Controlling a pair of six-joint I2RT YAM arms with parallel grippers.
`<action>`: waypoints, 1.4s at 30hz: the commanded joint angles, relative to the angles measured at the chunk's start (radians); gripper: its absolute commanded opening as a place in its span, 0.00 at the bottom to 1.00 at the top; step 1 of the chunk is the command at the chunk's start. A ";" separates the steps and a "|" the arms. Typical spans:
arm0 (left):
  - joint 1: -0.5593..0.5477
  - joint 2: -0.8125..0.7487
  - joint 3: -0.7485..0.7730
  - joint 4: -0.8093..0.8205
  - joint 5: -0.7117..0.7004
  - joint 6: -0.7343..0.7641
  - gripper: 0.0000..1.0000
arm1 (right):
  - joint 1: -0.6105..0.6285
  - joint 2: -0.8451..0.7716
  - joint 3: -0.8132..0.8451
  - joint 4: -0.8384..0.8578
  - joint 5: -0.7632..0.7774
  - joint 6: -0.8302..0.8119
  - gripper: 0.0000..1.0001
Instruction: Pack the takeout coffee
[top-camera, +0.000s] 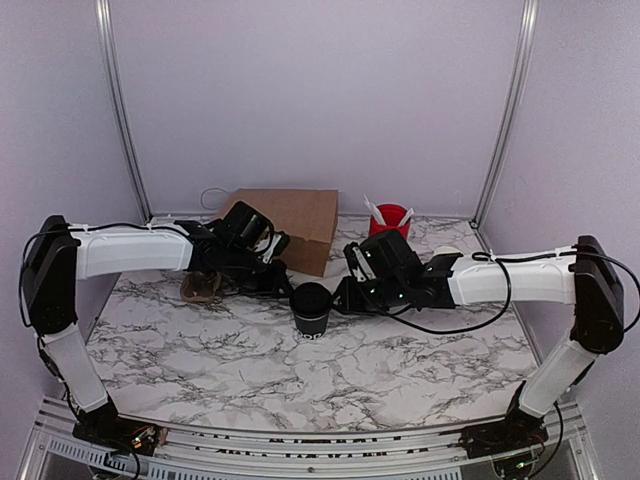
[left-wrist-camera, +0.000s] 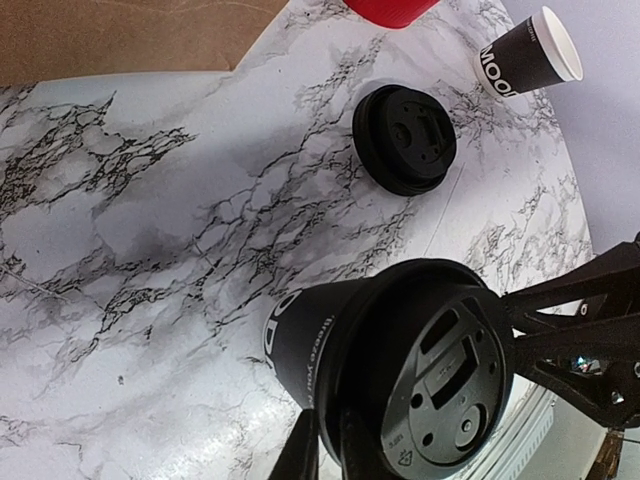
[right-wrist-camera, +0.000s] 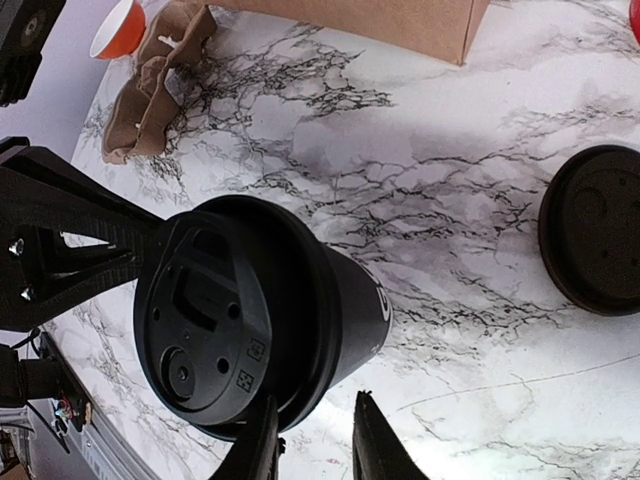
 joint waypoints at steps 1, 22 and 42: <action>-0.011 0.038 0.022 -0.093 -0.013 0.021 0.08 | 0.021 -0.030 0.033 -0.040 0.002 -0.003 0.26; -0.017 0.061 0.125 -0.113 -0.009 0.028 0.15 | 0.030 -0.044 0.092 -0.157 0.064 -0.106 0.42; -0.028 -0.061 0.046 -0.155 -0.017 0.023 0.18 | -0.030 -0.016 0.179 -0.182 -0.030 -0.277 0.59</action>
